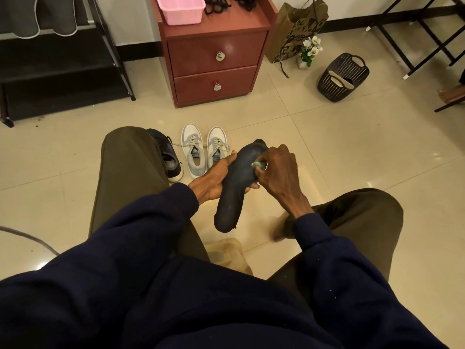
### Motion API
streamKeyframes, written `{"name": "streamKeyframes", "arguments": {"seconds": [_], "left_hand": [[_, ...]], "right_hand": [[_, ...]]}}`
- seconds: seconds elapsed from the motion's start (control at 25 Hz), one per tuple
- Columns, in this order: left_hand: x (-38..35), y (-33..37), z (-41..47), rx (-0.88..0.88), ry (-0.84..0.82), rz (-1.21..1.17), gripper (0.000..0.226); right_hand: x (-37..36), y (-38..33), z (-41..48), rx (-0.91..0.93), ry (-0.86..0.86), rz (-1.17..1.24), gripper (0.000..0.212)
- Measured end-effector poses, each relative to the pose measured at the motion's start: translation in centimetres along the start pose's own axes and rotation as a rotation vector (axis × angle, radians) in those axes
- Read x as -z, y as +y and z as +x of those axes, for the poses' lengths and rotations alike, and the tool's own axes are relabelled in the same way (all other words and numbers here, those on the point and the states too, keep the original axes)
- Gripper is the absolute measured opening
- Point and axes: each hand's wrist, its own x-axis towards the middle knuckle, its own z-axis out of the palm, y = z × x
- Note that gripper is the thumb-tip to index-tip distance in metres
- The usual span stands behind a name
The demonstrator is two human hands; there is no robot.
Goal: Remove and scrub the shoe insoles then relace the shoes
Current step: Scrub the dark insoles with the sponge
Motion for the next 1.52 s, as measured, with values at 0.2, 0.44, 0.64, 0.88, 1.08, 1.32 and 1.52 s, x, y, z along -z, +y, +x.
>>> {"name": "streamKeyframes", "arguments": {"seconds": [0.2,0.44,0.64,0.88,1.08,1.32,1.52], "left_hand": [[-0.1,0.0,0.4,-0.019,0.064,0.026,0.043],[-0.1,0.0,-0.3,0.006,-0.08,0.027,0.049],[-0.3,0.1,-0.1,0.011,-0.027,0.047,0.046],[-0.2,0.0,-0.3,0.03,-0.155,0.067,0.055],[0.1,0.0,0.1,0.019,-0.134,0.082,0.051],[0.0,-0.1,-0.3,0.044,-0.159,0.084,0.051],[0.0,0.0,-0.2,0.042,-0.131,0.076,0.047]], "right_hand": [[-0.3,-2.2,-1.2,0.175,-0.197,0.287,0.006],[-0.2,-0.1,0.0,-0.022,0.061,0.028,0.009],[-0.4,-2.0,-0.8,0.171,-0.114,0.248,0.004],[0.3,0.0,0.1,-0.02,0.105,0.115,0.005],[-0.3,-1.1,-0.2,0.092,-0.003,0.211,0.006],[-0.2,0.1,0.0,-0.033,0.069,0.205,0.006],[-0.3,-1.3,-0.1,0.089,0.024,0.153,0.004]]}}
